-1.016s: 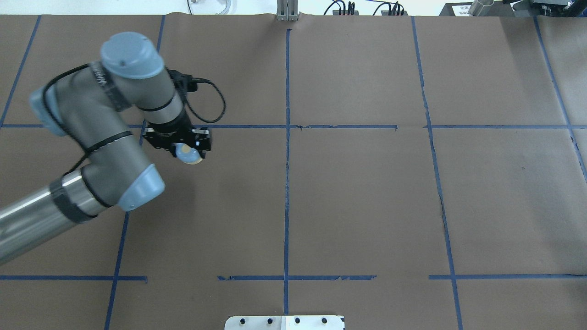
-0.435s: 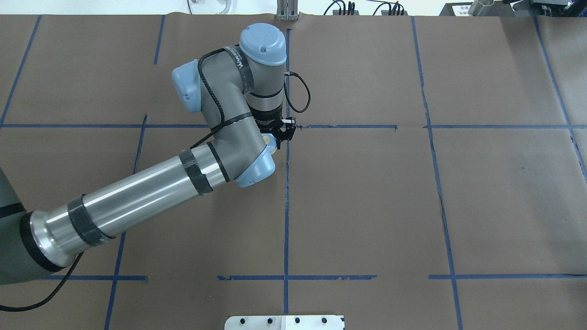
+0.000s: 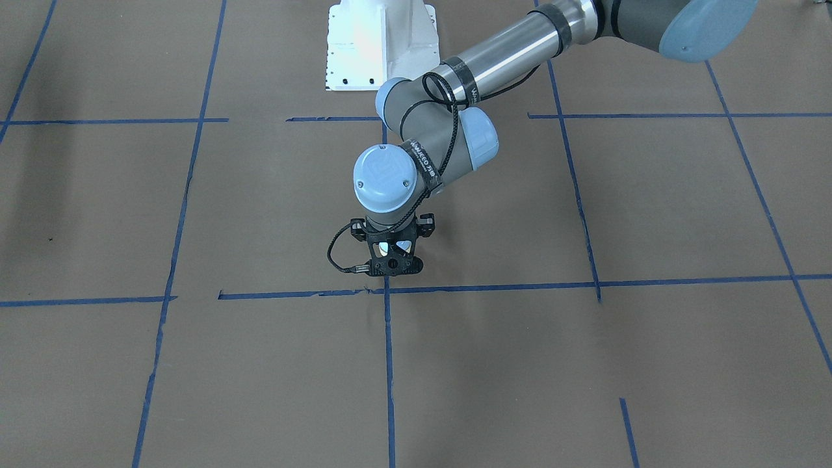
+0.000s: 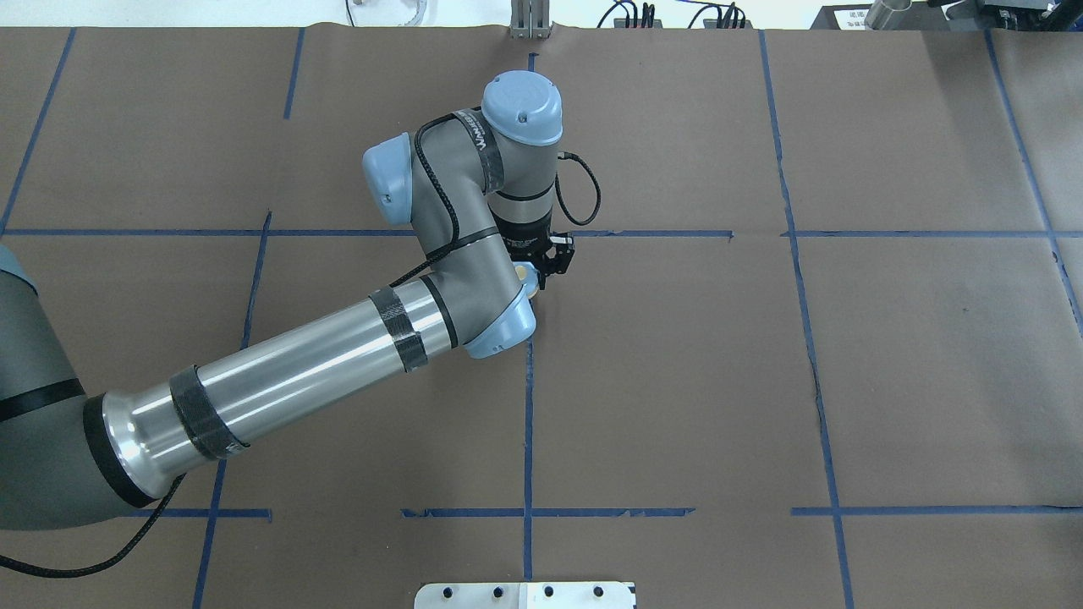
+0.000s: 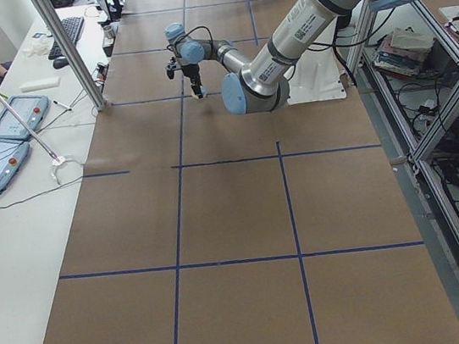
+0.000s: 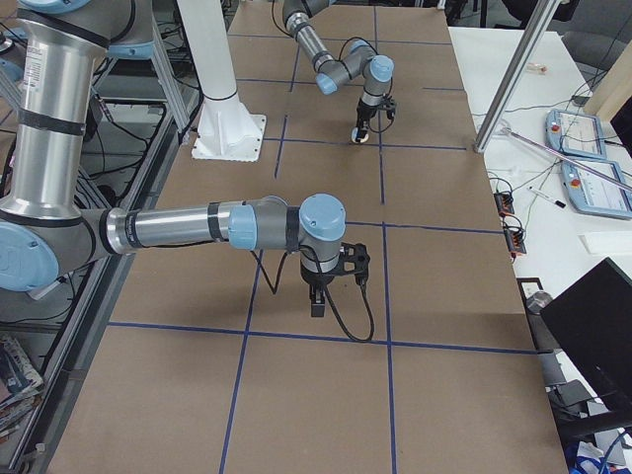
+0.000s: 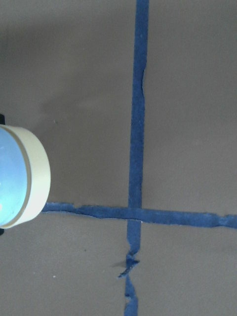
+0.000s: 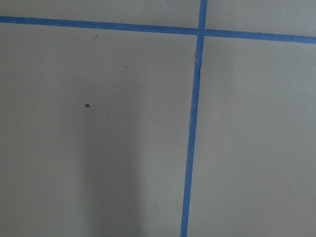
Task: Place and press bell with both arms
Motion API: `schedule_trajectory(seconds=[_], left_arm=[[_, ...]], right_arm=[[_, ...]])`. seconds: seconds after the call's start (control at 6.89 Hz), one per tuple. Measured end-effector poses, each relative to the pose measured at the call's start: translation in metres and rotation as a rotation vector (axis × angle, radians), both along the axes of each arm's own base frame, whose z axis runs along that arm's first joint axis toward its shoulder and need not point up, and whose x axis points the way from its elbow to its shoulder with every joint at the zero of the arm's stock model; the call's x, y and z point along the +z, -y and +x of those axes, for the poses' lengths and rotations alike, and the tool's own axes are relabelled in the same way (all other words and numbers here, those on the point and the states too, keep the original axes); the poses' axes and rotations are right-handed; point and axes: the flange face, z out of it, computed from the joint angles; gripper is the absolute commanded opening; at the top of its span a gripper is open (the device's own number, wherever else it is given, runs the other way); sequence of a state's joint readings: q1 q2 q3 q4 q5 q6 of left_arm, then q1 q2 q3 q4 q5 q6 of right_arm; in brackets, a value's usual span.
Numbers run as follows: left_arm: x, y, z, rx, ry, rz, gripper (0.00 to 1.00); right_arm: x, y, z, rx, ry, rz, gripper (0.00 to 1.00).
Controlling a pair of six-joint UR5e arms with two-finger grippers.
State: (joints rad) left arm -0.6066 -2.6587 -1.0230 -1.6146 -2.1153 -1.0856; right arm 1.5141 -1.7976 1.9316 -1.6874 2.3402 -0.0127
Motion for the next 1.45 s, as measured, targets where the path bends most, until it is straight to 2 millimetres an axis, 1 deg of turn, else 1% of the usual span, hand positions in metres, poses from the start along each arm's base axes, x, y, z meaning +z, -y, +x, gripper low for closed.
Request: schedule_trajectory(seconds=[0.15, 0.29, 0.73, 0.87, 1.02, 1.16, 1.31, 1.45], left_arm=[[0.001, -0.003, 0.004, 0.005, -0.002, 0.000, 0.92], [0.001, -0.005, 0.006, 0.008, -0.003, 0.001, 1.00], [-0.004, -0.009, 0.009, -0.015, -0.020, -0.006, 1.00], [-0.010, -0.005, 0.000, -0.030, -0.037, 0.003, 1.00], [-0.014, 0.005, -0.022, -0.055, -0.058, 0.021, 1.00], [-0.006, 0.021, -0.062, -0.086, -0.080, 0.051, 1.00], [0.017, 0.027, -0.112, -0.104, -0.091, 0.087, 1.00], [0.049, 0.018, -0.164, -0.109, -0.092, 0.119, 1.00]], right_arm=[[0.000, 0.000, 0.000, 0.000, 0.000, -0.001, 1.00], [0.000, 0.000, 0.000, 0.000, 0.000, 0.000, 1.00], [-0.001, 0.000, 0.000, 0.000, -0.001, 0.001, 1.00], [-0.002, 0.000, 0.000, 0.000, -0.001, 0.003, 1.00], [-0.002, 0.001, 0.000, 0.001, 0.000, 0.005, 1.00], [-0.004, 0.001, 0.000, 0.001, 0.001, 0.007, 1.00], [-0.006, 0.003, 0.000, 0.007, 0.001, 0.007, 1.00], [-0.011, 0.007, 0.000, 0.019, 0.002, 0.008, 1.00]])
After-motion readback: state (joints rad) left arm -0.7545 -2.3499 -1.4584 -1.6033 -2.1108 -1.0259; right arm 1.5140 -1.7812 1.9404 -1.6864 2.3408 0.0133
